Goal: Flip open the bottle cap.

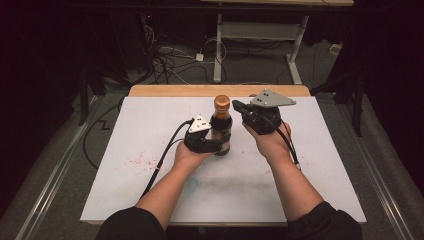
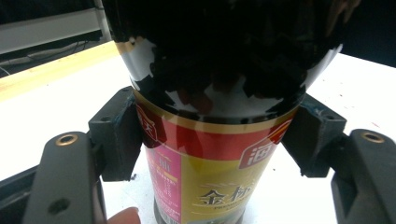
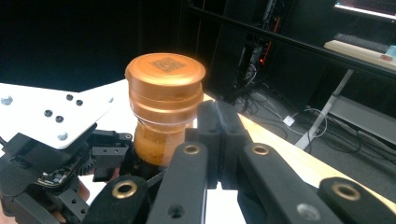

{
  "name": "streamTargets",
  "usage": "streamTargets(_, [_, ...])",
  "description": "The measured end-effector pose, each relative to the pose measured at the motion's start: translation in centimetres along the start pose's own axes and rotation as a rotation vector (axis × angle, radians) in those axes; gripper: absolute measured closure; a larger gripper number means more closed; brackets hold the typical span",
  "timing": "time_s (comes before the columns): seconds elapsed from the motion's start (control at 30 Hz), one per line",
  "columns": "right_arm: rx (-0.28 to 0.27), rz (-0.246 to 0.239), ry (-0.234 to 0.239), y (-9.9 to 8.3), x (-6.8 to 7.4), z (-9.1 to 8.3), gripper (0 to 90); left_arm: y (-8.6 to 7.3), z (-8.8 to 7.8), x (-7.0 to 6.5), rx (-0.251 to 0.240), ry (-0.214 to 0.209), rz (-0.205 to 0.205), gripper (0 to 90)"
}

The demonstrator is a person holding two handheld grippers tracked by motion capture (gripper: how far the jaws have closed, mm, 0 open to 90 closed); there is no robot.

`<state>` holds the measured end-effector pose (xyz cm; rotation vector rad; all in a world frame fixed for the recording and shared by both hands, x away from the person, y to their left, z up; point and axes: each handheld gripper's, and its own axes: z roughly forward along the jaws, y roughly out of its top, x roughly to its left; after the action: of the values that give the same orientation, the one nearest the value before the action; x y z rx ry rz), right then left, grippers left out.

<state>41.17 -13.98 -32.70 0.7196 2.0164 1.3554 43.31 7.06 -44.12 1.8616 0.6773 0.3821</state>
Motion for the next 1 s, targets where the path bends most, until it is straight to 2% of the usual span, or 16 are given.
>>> streamTargets(0.5, [0.012,-0.041,0.025,0.6,0.2,0.2,90.0,-0.1,0.0,0.2,-0.001,-0.022,-0.008,28.1])
streamTargets(0.67, [0.016,-0.069,0.008,0.8,0.4,0.3,90.0,-0.2,0.0,0.2,-0.003,-0.014,-0.005,28.1])
streamTargets(1.0, [0.028,-0.088,-0.002,1.1,0.5,0.4,90.0,-0.3,0.1,0.0,-0.002,0.001,0.008,28.8])
